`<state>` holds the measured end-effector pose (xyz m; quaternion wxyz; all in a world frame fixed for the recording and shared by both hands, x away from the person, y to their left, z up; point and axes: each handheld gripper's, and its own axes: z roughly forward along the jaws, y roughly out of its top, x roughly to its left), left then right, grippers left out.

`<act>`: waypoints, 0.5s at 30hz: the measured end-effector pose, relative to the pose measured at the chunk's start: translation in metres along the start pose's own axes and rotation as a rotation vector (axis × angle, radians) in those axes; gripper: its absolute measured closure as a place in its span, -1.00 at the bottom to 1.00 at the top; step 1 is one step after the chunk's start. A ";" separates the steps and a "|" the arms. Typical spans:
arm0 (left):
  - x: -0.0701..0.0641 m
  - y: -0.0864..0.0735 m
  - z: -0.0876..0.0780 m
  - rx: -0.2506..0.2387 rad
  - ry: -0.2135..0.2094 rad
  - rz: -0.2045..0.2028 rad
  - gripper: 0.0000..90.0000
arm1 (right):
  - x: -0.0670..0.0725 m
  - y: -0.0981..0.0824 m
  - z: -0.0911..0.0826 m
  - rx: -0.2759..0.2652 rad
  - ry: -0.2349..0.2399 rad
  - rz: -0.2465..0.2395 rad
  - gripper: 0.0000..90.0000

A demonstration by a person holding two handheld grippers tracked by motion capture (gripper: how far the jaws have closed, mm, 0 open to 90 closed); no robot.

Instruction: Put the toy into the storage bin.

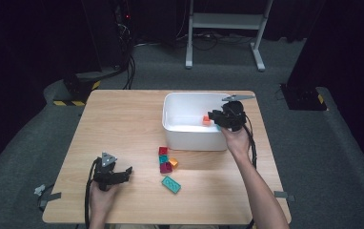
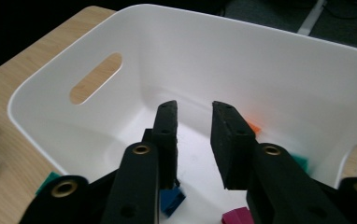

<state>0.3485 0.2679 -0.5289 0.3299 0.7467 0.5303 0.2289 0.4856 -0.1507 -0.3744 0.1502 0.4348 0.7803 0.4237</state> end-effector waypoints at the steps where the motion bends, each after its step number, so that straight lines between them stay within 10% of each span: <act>1: 0.000 0.000 0.000 0.000 0.000 0.000 -0.64 | 0.001 -0.001 -0.001 -0.004 0.009 -0.002 0.51; 15: 0.000 0.000 0.000 0.000 0.000 0.000 -0.64 | 0.027 -0.026 -0.023 -0.096 0.104 -0.041 0.23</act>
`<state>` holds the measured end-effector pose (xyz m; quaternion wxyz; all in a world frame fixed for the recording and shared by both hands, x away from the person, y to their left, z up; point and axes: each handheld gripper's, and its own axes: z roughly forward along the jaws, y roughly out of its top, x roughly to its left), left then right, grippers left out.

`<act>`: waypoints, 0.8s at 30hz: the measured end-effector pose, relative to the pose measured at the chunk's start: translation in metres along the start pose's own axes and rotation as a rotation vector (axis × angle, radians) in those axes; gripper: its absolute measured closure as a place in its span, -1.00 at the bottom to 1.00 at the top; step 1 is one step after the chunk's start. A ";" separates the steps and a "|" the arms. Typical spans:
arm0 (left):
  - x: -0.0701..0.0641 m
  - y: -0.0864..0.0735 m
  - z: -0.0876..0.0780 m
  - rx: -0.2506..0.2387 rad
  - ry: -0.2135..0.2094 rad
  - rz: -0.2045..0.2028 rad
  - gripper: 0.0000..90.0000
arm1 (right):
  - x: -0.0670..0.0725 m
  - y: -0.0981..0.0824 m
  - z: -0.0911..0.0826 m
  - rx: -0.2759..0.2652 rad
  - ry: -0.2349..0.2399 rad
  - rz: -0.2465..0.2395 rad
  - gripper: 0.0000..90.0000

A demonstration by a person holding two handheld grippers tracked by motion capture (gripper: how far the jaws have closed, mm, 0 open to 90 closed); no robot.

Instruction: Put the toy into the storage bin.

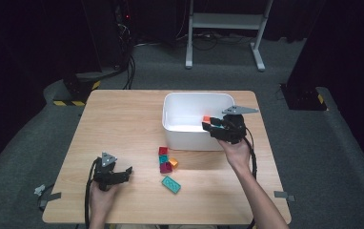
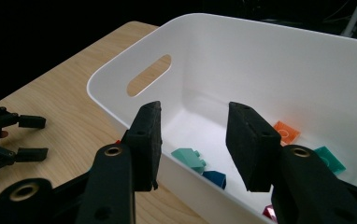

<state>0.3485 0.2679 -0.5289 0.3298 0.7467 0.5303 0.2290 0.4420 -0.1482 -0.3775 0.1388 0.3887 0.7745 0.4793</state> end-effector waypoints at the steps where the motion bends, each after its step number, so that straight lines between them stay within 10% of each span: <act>1: 0.000 0.000 0.000 0.001 0.000 0.001 -0.64 | 0.002 -0.002 -0.001 -0.005 -0.001 -0.003 0.22; 24: 0.000 0.000 0.000 0.000 0.001 0.001 -0.64 | 0.055 -0.061 0.014 0.037 0.090 -0.086 0.12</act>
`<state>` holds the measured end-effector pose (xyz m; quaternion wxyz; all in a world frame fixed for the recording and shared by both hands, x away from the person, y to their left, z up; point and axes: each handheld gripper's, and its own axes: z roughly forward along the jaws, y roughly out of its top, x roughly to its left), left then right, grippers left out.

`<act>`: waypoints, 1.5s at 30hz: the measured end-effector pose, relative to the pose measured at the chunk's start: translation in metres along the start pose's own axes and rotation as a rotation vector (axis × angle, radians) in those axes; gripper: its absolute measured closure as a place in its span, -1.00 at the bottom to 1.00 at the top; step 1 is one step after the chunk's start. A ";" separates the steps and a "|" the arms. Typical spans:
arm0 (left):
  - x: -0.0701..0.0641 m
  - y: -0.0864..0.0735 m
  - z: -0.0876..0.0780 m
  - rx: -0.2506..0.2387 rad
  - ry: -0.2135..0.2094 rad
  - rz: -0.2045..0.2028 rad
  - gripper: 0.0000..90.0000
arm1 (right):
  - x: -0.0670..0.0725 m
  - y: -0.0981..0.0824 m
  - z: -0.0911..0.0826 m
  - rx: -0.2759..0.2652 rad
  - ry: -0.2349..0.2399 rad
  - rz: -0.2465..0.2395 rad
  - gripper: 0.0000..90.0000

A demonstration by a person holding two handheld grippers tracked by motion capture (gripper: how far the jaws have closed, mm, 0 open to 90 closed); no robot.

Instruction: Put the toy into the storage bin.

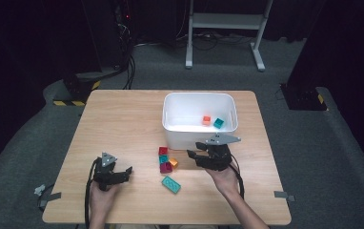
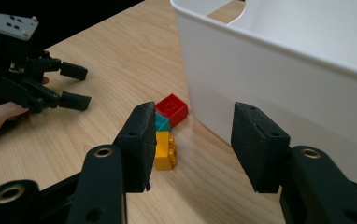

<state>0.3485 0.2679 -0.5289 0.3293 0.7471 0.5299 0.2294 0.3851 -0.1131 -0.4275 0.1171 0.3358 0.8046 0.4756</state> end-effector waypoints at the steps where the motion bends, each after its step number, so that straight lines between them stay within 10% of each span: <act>1: 0.000 0.000 0.000 0.000 0.000 0.000 -0.64 | 0.001 -0.002 0.002 0.005 0.002 0.005 0.12; 33: 0.000 0.000 0.000 -0.001 0.000 -0.001 -0.64 | 0.056 -0.066 0.062 0.157 0.136 -0.026 0.03; 45: 0.000 0.000 0.000 0.000 0.000 0.000 -0.64 | 0.065 -0.072 0.077 0.212 0.119 -0.075 -0.03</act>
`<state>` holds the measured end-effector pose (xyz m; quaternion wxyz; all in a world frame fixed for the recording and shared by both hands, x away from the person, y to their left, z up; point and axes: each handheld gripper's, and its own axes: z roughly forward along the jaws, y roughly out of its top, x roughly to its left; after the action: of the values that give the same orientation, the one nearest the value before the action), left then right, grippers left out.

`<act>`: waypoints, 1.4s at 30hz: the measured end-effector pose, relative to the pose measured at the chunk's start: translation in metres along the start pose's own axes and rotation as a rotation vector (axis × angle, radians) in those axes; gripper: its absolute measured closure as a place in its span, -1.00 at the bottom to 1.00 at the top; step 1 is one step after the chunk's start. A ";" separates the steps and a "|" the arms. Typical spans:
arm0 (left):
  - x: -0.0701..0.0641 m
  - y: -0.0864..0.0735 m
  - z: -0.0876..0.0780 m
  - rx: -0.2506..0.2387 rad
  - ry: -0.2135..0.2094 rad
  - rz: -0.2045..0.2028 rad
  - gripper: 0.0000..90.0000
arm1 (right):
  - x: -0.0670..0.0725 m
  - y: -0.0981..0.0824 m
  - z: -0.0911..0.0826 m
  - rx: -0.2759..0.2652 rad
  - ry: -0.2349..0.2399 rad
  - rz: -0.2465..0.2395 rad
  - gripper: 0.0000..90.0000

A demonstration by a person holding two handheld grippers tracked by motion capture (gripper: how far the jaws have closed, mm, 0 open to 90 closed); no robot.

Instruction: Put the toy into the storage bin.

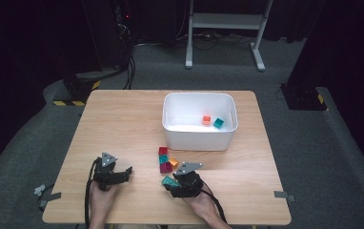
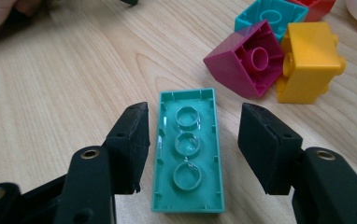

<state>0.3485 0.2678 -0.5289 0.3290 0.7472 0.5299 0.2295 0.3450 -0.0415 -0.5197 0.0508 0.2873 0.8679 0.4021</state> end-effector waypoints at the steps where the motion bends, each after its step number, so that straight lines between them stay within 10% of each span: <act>1: 0.000 0.000 0.000 -0.001 0.000 -0.002 -0.64 | 0.000 0.000 0.001 0.002 -0.009 -0.007 -0.01; 9: 0.000 0.000 0.000 0.000 0.000 0.000 -0.64 | 0.001 -0.002 0.002 0.009 -0.061 -0.044 0.28; 42: 0.000 0.000 0.000 0.000 -0.002 -0.002 -0.64 | -0.023 0.020 -0.042 -0.078 -0.051 -0.008 0.30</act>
<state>0.3489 0.2679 -0.5288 0.3299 0.7468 0.5303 0.2284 0.3601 -0.0718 -0.4799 0.0858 0.2917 0.8510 0.4281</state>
